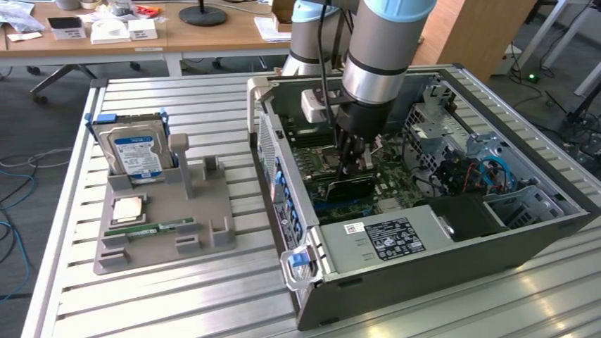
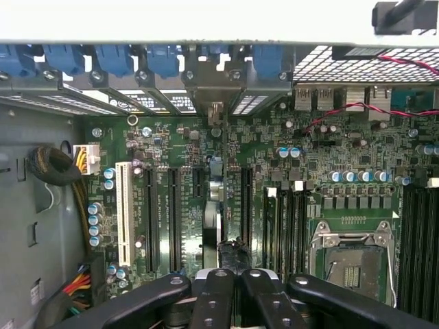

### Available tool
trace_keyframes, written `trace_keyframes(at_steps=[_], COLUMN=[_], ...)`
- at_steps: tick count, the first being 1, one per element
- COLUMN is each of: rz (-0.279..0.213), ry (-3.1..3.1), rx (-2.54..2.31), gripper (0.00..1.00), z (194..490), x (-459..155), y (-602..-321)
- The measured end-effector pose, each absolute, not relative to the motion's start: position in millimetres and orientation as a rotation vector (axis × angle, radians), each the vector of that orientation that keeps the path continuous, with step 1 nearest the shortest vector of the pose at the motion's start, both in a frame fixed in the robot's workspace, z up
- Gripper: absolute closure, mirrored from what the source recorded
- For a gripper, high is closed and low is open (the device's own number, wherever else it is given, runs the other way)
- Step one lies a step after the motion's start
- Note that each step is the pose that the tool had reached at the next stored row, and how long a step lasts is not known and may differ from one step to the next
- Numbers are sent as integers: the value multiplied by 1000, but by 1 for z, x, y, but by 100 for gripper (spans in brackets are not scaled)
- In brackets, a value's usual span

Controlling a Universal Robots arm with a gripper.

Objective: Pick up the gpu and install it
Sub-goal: 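Press down on the gpu until it lock into place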

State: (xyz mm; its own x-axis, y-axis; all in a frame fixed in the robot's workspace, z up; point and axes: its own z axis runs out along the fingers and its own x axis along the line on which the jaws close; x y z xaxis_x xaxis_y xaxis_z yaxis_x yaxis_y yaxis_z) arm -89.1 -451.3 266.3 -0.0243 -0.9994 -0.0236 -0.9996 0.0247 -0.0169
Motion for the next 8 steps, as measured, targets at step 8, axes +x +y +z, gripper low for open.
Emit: trace_keyframes(at_steps=[8], rz=[7], ry=[2228], rx=[-2175], gripper=[89], z=[263], x=[-89], y=[-452])
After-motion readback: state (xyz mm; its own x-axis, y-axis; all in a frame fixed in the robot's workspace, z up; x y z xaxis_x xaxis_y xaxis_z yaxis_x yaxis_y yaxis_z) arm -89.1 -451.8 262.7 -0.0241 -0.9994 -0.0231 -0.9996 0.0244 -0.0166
